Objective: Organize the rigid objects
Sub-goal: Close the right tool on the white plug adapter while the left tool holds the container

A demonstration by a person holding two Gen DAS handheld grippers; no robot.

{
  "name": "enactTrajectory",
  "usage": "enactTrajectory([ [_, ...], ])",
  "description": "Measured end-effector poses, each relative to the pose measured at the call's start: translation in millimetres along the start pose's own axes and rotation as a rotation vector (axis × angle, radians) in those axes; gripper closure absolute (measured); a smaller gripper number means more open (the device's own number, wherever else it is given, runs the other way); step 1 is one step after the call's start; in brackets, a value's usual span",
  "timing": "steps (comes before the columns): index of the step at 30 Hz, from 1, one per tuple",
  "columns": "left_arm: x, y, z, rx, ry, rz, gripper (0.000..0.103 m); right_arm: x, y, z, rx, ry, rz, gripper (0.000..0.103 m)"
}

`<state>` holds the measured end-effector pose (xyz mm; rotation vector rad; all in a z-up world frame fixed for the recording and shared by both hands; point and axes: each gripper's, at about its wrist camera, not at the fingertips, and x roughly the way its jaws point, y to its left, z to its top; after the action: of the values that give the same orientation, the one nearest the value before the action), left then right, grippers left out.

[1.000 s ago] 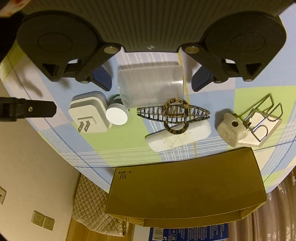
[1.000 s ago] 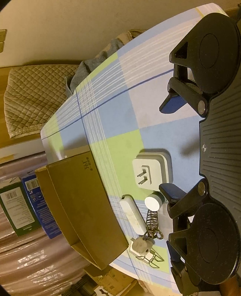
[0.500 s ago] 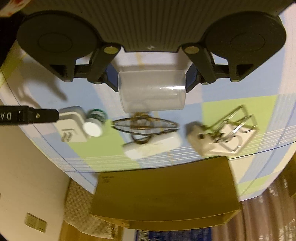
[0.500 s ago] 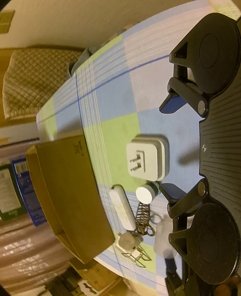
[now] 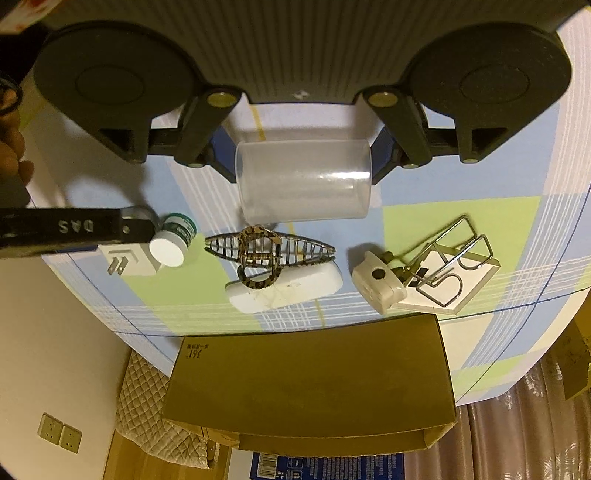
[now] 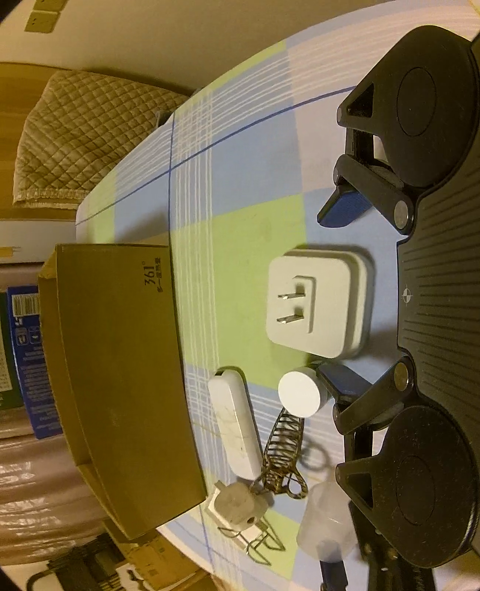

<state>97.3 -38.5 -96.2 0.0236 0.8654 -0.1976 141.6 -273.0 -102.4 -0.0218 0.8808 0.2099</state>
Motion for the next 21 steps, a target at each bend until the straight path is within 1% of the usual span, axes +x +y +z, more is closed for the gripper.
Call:
enactTrajectory([
  [2, 1, -1, -2, 0.008, 0.003, 0.005, 0.035, 4, 4, 0, -0.023, 0.003, -0.001, 0.025],
  [4, 2, -1, -3, 0.013, 0.003, 0.013, 0.035, 8, 6, 0, -0.037, 0.009, -0.005, 0.035],
  [5, 2, -1, -3, 0.012, 0.004, 0.013, 0.035, 10, 6, -1, -0.040, 0.012, -0.008, 0.038],
  [6, 2, 0, -3, 0.010, 0.002, 0.014, 0.035, 9, 6, -1, -0.042, 0.009, -0.011, 0.039],
  [15, 2, 3, 0, -0.006, -0.005, 0.016, 0.033, 1, -1, -6, -0.007, 0.009, -0.013, 0.040],
  [17, 3, 3, 1, -0.005, -0.002, 0.013, 0.035, -3, -1, -8, -0.003, 0.008, -0.014, 0.040],
  [21, 2, 3, 1, -0.007, 0.015, 0.011, 0.035, -8, -1, -11, 0.007, 0.005, -0.013, 0.040],
])
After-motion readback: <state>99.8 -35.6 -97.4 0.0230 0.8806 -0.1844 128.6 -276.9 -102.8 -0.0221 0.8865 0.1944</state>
